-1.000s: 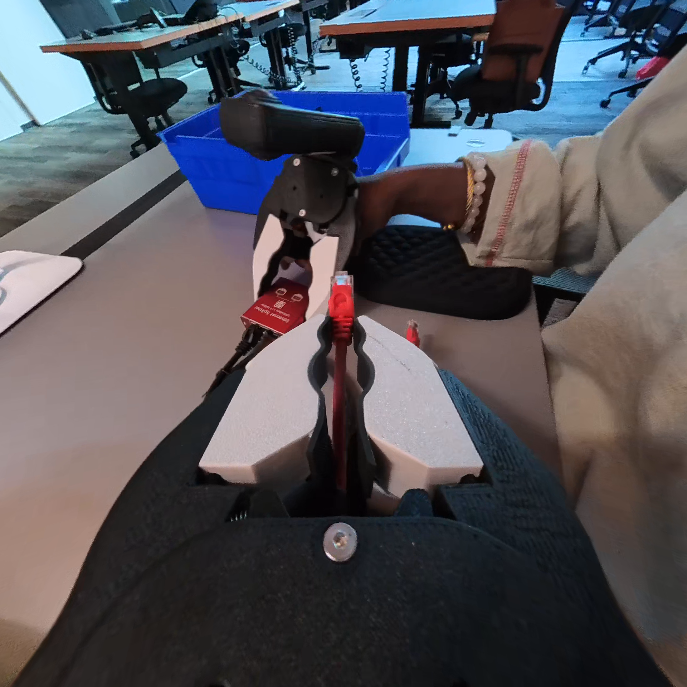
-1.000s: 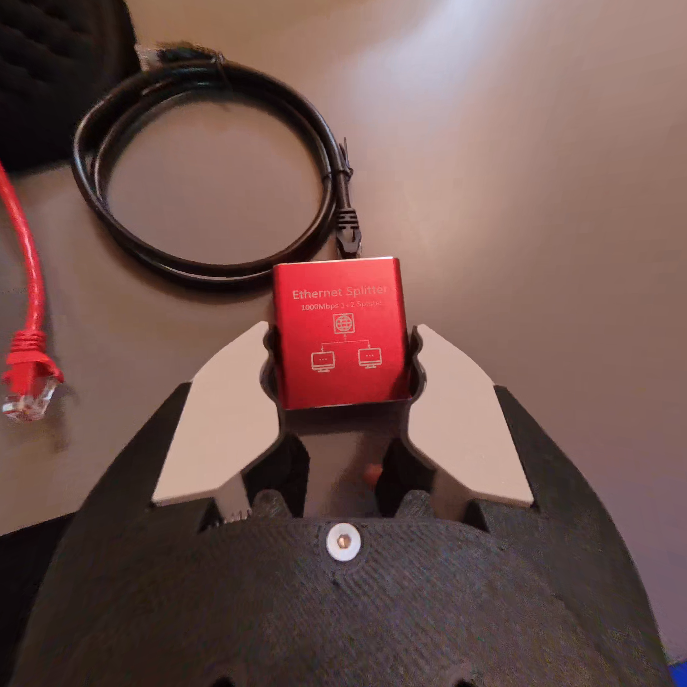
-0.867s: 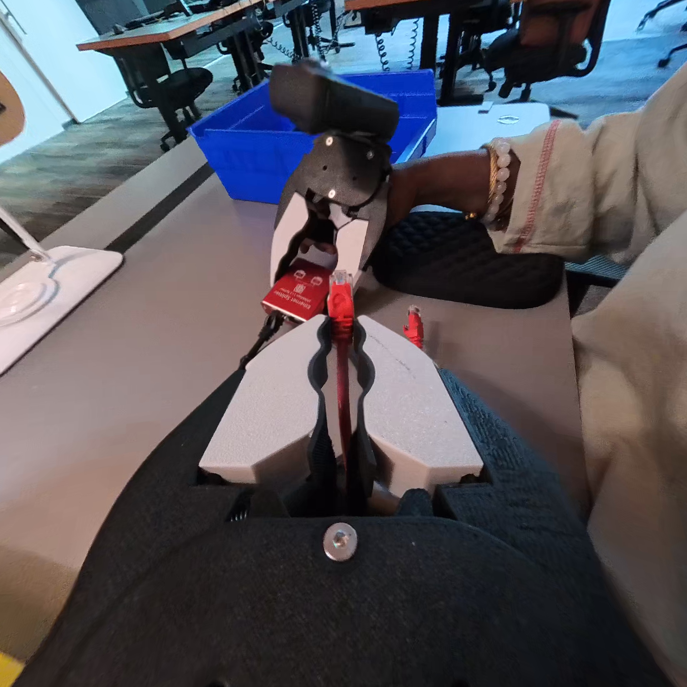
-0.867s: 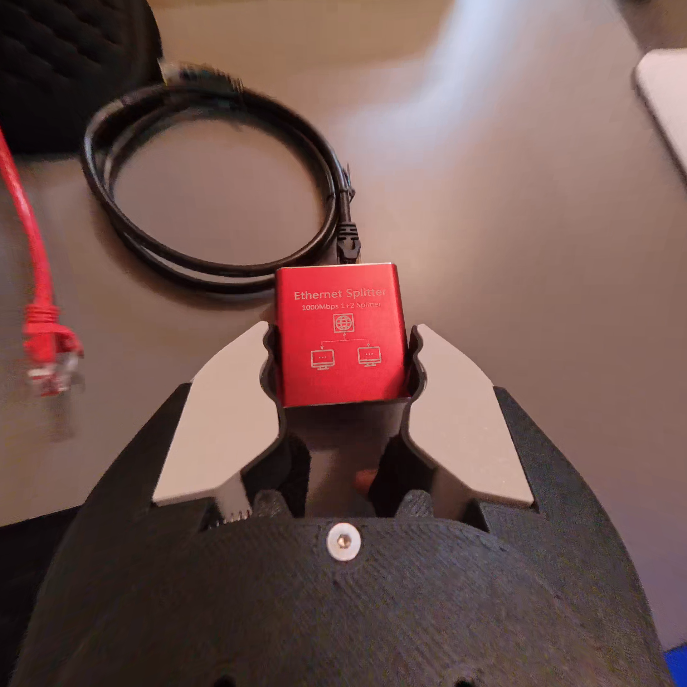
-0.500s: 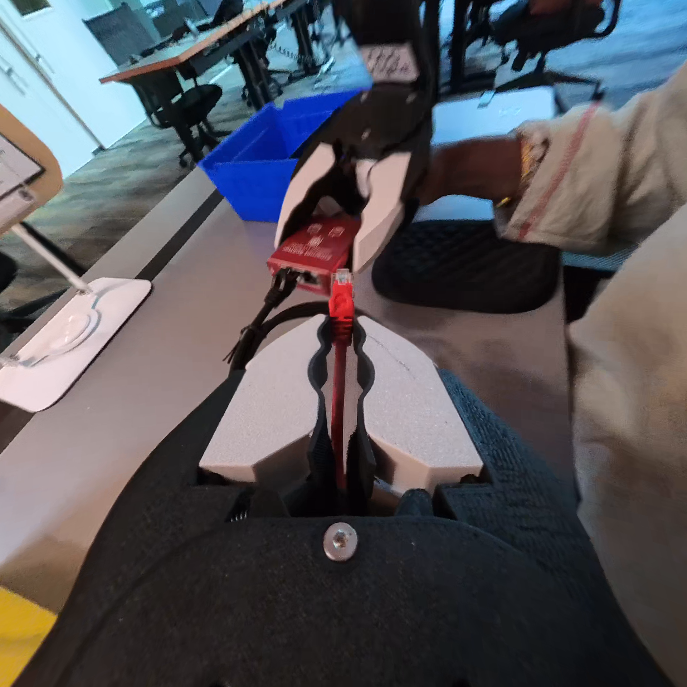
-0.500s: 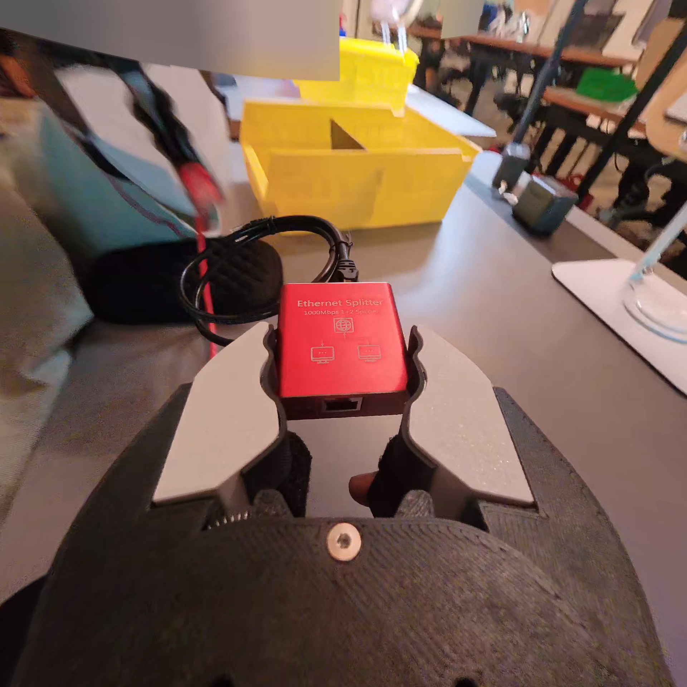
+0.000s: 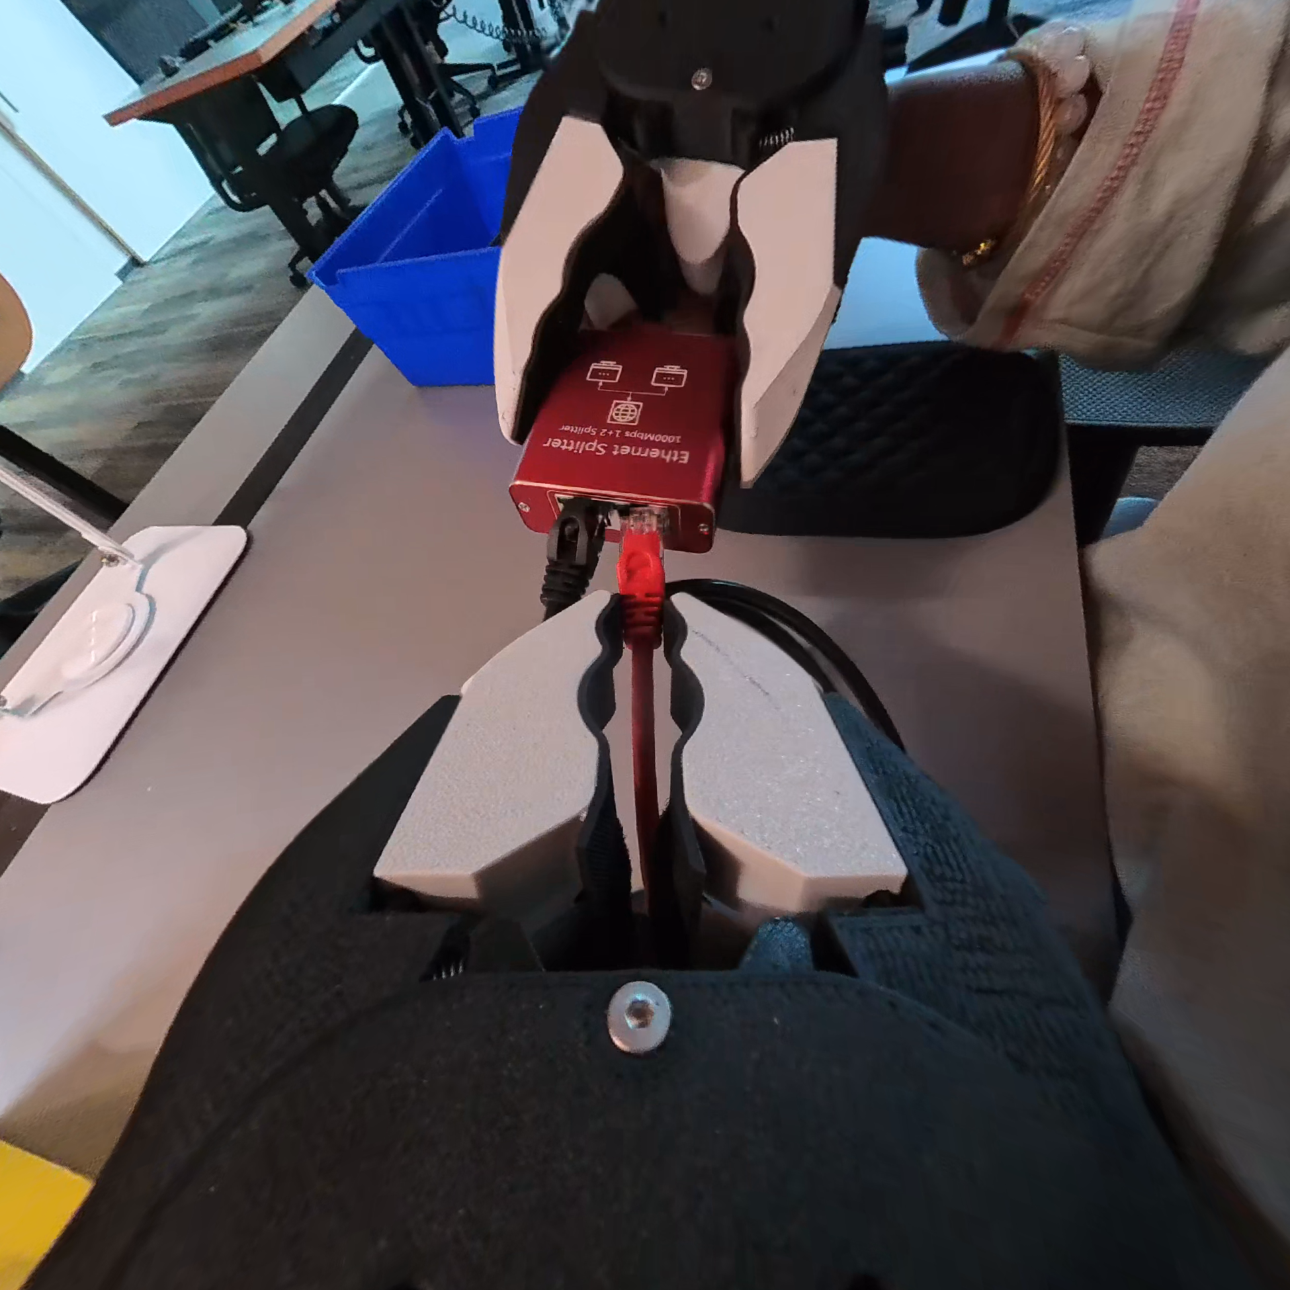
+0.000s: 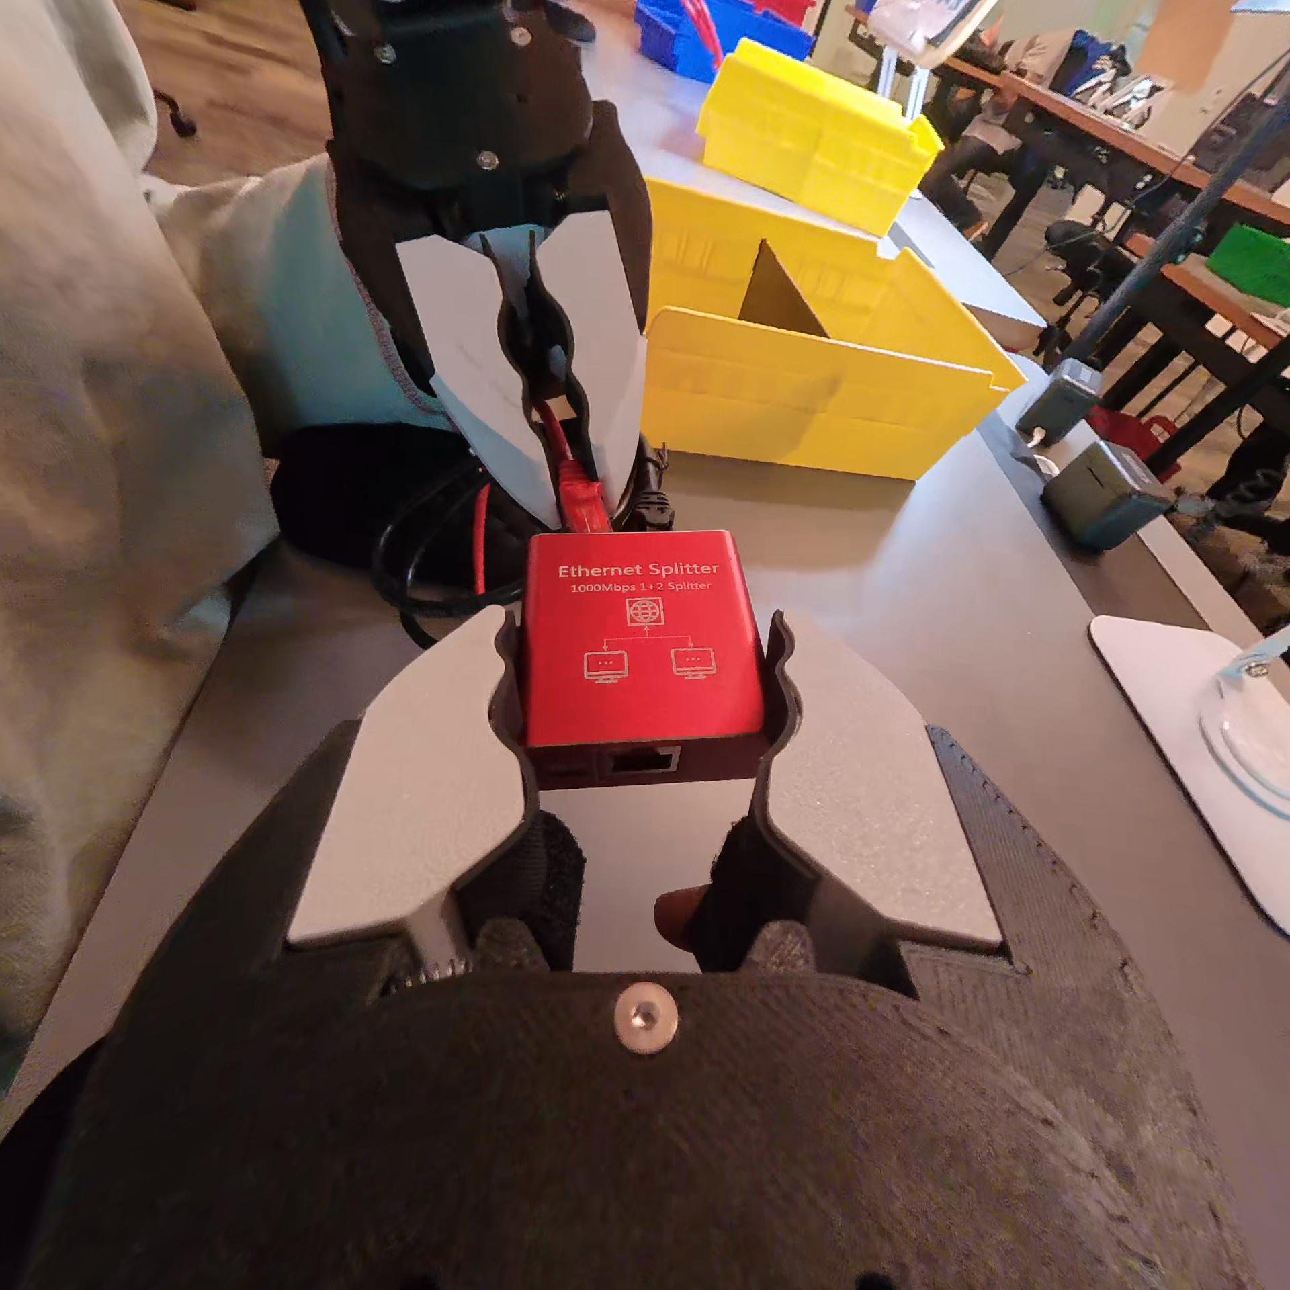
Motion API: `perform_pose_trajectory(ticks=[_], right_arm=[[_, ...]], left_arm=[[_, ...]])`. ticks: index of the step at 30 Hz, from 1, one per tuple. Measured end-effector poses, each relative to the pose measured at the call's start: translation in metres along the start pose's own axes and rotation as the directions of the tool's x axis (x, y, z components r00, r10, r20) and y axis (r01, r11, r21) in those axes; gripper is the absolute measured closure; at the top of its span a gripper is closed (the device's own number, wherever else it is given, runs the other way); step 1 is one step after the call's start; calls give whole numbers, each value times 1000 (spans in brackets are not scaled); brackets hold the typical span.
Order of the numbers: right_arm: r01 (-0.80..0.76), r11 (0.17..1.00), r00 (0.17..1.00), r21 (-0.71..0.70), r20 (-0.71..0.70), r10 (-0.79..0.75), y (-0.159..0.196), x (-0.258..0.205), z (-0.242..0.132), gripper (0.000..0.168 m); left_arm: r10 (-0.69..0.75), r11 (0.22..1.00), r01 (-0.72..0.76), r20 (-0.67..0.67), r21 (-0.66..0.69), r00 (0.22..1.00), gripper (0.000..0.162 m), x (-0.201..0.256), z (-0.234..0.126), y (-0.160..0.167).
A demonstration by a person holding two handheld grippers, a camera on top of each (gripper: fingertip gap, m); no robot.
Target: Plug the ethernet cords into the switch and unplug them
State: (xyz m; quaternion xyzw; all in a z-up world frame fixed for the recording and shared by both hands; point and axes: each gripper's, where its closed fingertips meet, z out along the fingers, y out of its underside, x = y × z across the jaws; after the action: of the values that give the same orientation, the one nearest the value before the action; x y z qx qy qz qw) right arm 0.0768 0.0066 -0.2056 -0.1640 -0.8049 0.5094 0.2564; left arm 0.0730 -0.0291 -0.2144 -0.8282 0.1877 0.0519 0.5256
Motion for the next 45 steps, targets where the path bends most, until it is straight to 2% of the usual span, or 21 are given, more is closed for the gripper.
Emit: perform_pose_trajectory(ticks=[11, 16, 19, 24, 25, 26, 27, 28, 29, 30, 31, 32, 34, 36, 37, 38, 40, 42, 43, 45], right_arm=[[68, 998, 994, 3, 88, -68, -5, -11, -2, 100], [142, 986, 987, -88, 83, -134, -3, -13, 2, 100], [160, 983, 985, -88, 86, -152, -8, -14, 1, 100], [205, 969, 978, -140, 76, -196, -9, -18, 5, 100], [207, 972, 976, -114, 90, -198, -13, -23, 4, 102], [207, 977, 968, -55, 158, -196, -23, -35, 4, 123], [205, 979, 977, -6, 69, -204, -34, -24, 4, 168], [239, 970, 971, 33, -4, -239, -41, -14, 1, 168], [249, 968, 967, -43, -41, -250, -30, -5, -1, 168], [241, 965, 968, -104, -45, -247, -16, -3, -1, 168], [188, 978, 981, -91, -21, -191, -9, -8, 1, 167], [112, 990, 993, -88, -14, -114, 1, -9, 4, 156], [-35, 989, 998, -143, -49, 29, 28, -3, 4, 97], [-241, 964, 970, -116, -23, 240, 42, -5, -2, 54], [-314, 945, 949, -93, -7, 315, 46, -6, -5, 46], [-347, 934, 938, -86, -5, 348, 53, -8, -8, 46], [-356, 925, 934, -131, -11, 358, 69, -15, -10, 49], [-392, 912, 917, -118, 29, 398, 68, -24, -8, 53], [-450, 889, 889, -85, 53, 455, 63, -24, -7, 54], [-614, 789, 787, 26, 105, 608, 49, -15, -9, 60]], left_arm=[[89, 996, -87, -88, 30, 992, 151, 11, 0, -3], [169, 985, -172, -78, -34, 983, 151, 13, -1, 3], [213, 976, -216, -71, -38, 975, 151, 13, -3, 0], [286, 948, -290, -54, -132, 957, 152, 12, 3, 8], [290, 947, -295, -59, -124, 955, 152, 14, 5, 7], [266, 952, -276, -84, -130, 960, 152, 16, 8, 8], [244, 958, -258, -121, -122, 962, 152, 22, 13, 9], [244, 959, -254, -88, -126, 966, 151, 20, 17, 8], [238, 962, -244, -65, -121, 969, 151, 16, 17, 5], [210, 971, -217, -77, -103, 975, 151, 15, 16, 3], [178, 974, -191, -113, -120, 978, 151, 16, 16, 9], [181, 967, -199, -118, -158, 976, 151, 16, 21, 20], [217, 945, -237, -109, -225, 970, 151, 16, 28, 41], [182, 948, -207, -124, -241, 975, 151, 18, 31, 55], [164, 956, -188, -121, -224, 979, 151, 18, 30, 57], [147, 964, -169, -118, -206, 982, 151, 17, 29, 57], [137, 972, -152, -94, -178, 986, 151, 13, 26, 53], [157, 976, -164, -58, -146, 986, 151, 9, 24, 45], [171, 976, -174, -37, -132, 985, 151, 7, 22, 41], [212, 972, -209, 14, -111, 977, 151, 2, 19, 33]])
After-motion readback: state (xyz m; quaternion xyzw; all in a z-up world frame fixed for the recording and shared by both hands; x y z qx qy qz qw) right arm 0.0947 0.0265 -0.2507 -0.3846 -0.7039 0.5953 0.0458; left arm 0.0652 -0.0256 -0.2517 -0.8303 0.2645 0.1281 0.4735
